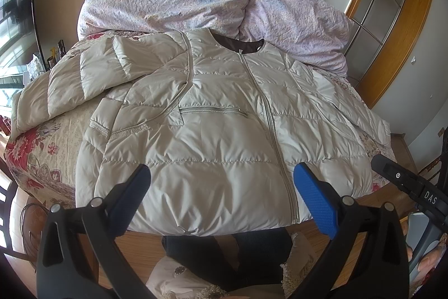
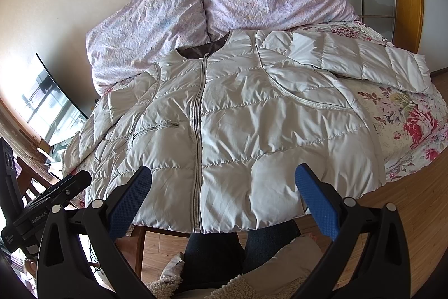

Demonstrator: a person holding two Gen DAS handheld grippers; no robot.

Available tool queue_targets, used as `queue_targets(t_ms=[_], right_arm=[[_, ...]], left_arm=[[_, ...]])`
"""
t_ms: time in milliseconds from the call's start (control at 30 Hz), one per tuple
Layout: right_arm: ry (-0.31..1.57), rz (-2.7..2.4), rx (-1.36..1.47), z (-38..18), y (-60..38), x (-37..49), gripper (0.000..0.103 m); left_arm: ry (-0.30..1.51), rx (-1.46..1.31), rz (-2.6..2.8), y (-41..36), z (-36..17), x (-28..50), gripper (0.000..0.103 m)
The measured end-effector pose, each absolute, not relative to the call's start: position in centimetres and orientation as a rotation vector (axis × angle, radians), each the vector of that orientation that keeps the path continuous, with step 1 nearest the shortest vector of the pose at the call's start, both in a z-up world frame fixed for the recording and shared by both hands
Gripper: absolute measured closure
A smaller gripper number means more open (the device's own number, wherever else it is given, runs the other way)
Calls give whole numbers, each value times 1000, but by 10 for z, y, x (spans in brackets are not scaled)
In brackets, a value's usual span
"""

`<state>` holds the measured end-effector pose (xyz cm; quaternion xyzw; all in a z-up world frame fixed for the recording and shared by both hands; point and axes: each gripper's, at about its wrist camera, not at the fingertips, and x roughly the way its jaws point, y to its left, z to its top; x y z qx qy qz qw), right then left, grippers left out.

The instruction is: Fold large clothes

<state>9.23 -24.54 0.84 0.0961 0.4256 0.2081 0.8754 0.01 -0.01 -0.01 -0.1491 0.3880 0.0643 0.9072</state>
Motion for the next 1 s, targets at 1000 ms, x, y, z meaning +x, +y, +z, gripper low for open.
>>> queue_targets(t_ms=[1000], right_arm=[[892, 434, 202, 6, -246, 94, 1]], left_arm=[[803, -309, 133, 0, 0, 0, 2]])
